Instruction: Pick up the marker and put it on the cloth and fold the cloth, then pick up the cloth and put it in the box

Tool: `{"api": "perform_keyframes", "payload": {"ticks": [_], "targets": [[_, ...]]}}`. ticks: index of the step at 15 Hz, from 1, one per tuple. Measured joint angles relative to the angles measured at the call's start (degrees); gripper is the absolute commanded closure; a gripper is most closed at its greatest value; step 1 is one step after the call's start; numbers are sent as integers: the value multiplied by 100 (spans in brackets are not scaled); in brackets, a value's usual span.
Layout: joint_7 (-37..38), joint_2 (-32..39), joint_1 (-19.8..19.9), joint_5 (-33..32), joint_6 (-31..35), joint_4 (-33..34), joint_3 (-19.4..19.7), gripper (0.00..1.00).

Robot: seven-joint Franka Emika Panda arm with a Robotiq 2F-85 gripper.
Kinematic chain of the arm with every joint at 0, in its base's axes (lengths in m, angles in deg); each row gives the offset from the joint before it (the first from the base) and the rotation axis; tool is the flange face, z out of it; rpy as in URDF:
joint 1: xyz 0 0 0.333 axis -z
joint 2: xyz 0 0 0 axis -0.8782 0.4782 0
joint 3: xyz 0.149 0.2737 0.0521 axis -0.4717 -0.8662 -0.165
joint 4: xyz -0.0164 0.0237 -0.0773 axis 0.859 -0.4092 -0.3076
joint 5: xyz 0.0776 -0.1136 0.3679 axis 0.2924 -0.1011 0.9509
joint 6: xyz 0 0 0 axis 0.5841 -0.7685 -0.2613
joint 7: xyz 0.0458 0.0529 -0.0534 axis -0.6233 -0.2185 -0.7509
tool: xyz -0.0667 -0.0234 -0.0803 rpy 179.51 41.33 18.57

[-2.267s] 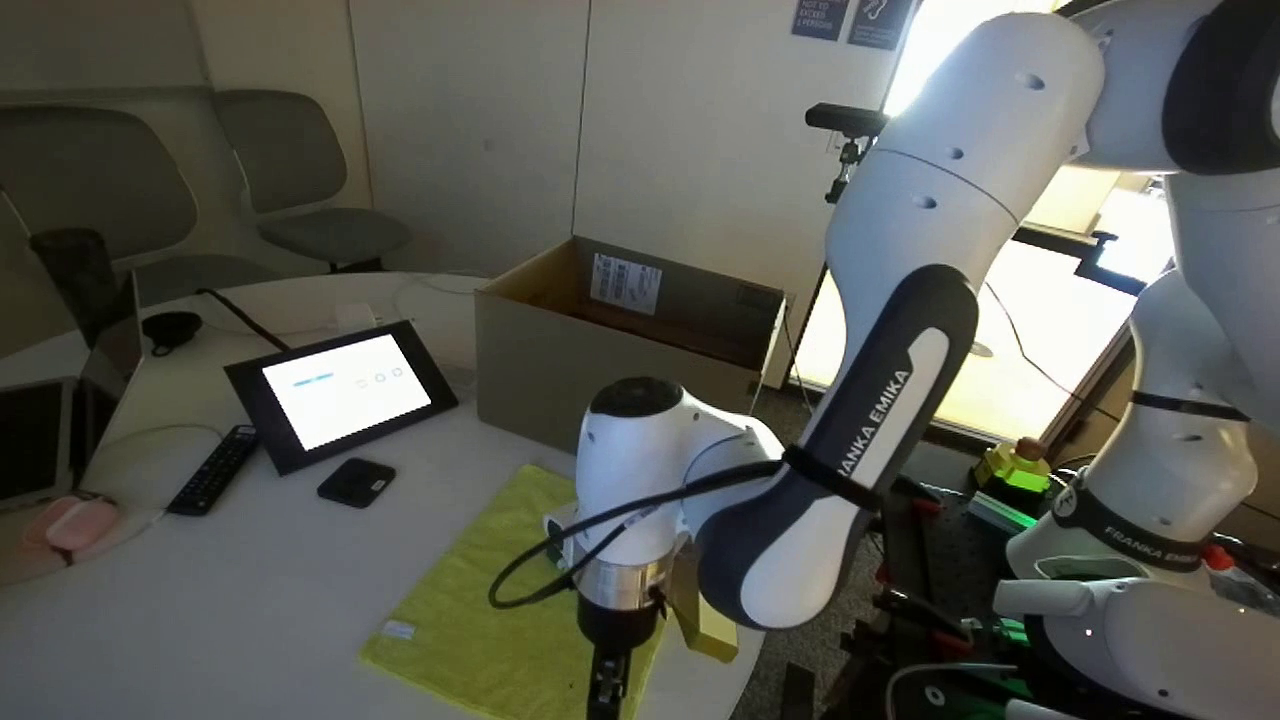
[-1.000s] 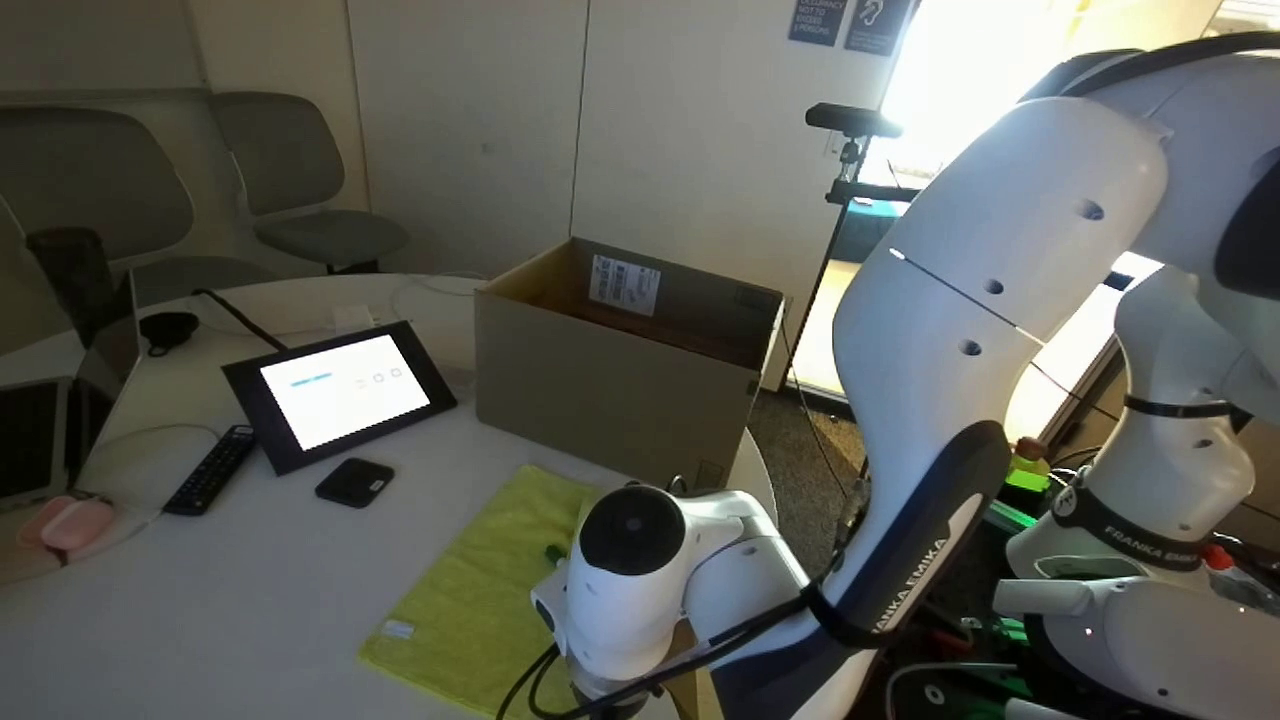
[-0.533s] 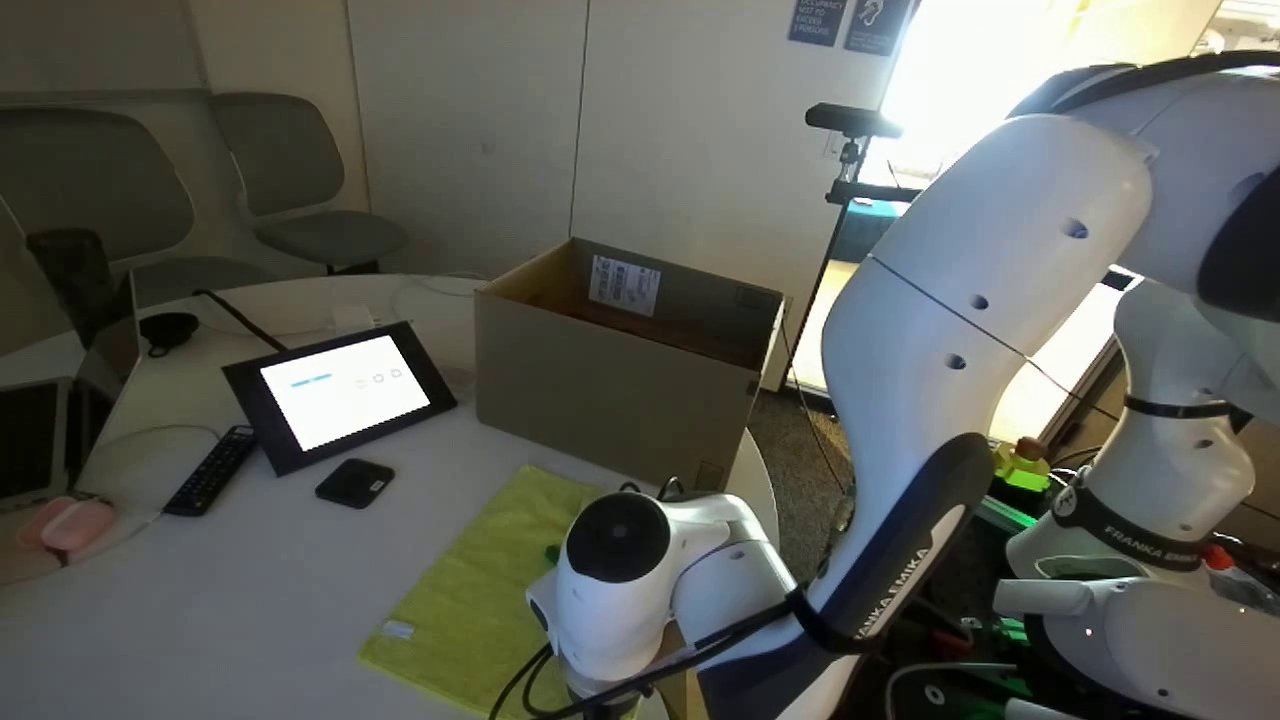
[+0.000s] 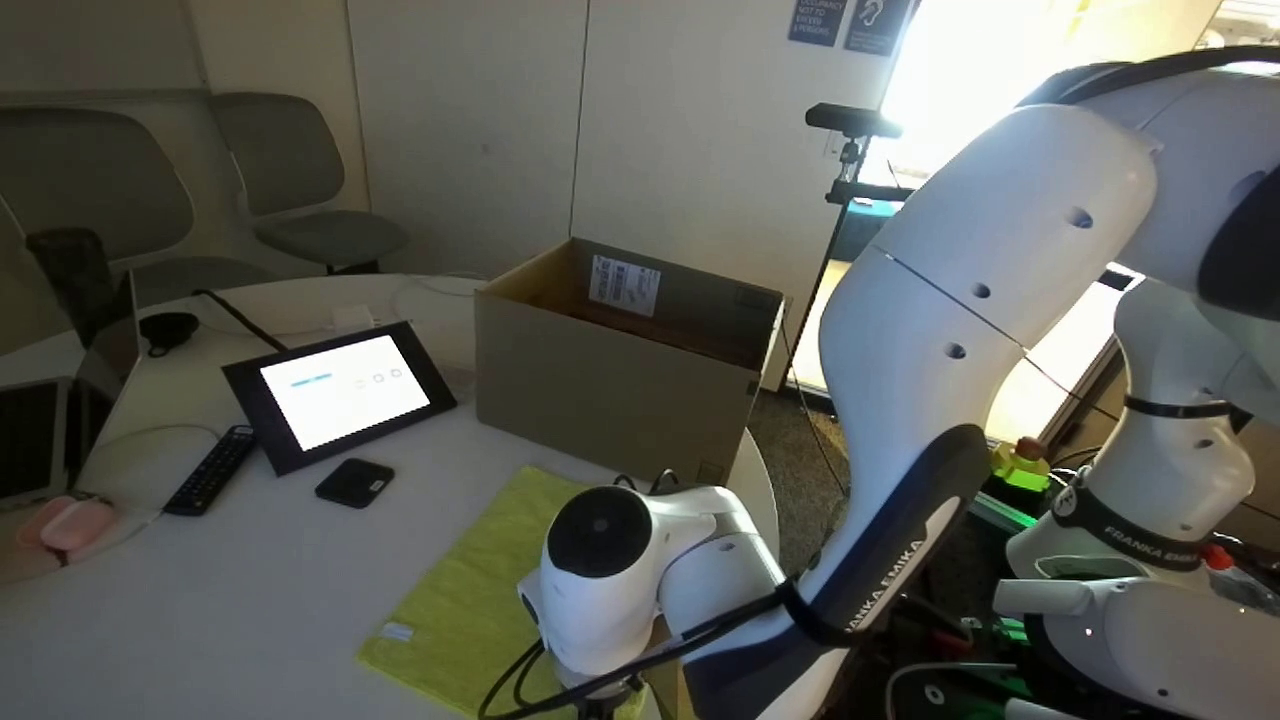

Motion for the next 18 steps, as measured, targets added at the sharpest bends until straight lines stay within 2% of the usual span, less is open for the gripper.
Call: {"api": "perform_keyframes", "payload": {"ticks": [4, 9, 18], "targets": [[23, -1, 38, 0, -98, 40, 0, 82], [125, -35, 113, 0, -126, 45, 49, 84], [730, -438, 133, -97, -114, -254, 785, 84]]}}
